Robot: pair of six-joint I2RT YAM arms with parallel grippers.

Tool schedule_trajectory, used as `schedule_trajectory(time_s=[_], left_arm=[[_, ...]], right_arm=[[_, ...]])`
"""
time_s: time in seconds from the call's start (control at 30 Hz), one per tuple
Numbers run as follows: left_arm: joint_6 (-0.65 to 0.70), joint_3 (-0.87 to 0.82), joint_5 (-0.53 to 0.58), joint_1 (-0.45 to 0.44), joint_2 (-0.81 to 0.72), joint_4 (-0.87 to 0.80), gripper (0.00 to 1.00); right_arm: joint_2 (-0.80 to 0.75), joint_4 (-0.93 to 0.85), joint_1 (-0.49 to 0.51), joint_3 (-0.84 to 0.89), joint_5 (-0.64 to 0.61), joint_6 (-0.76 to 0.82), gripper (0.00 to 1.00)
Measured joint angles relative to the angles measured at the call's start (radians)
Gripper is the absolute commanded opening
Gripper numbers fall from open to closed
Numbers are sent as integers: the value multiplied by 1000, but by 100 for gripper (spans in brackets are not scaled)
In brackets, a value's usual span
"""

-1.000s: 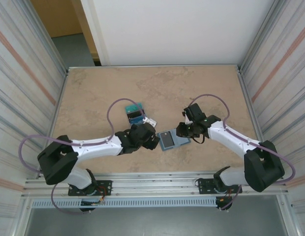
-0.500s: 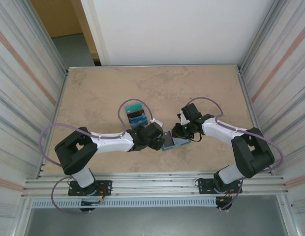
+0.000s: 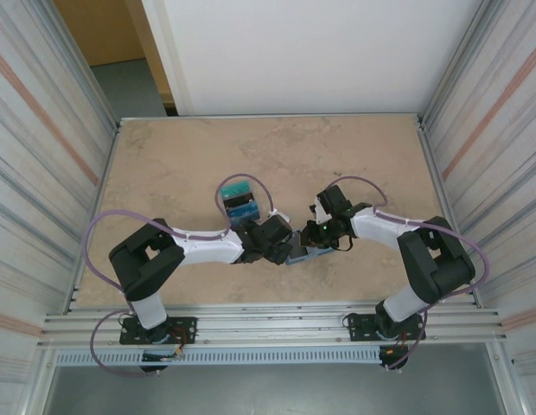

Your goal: Take the credit cards out of the card holder

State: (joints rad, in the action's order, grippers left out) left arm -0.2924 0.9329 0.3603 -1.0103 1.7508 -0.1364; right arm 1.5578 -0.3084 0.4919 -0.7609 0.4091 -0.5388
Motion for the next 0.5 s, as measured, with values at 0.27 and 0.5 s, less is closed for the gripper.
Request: schedule_trajectory(time_s=[0.27,0.5], left_arm=[[0,14,8,0,3,-32,99],[0,19,16,0,4,-50,99]], right_arm=[[24,19,-2,2,16,-1,20],[26,36,-2,13,19,-4,22]])
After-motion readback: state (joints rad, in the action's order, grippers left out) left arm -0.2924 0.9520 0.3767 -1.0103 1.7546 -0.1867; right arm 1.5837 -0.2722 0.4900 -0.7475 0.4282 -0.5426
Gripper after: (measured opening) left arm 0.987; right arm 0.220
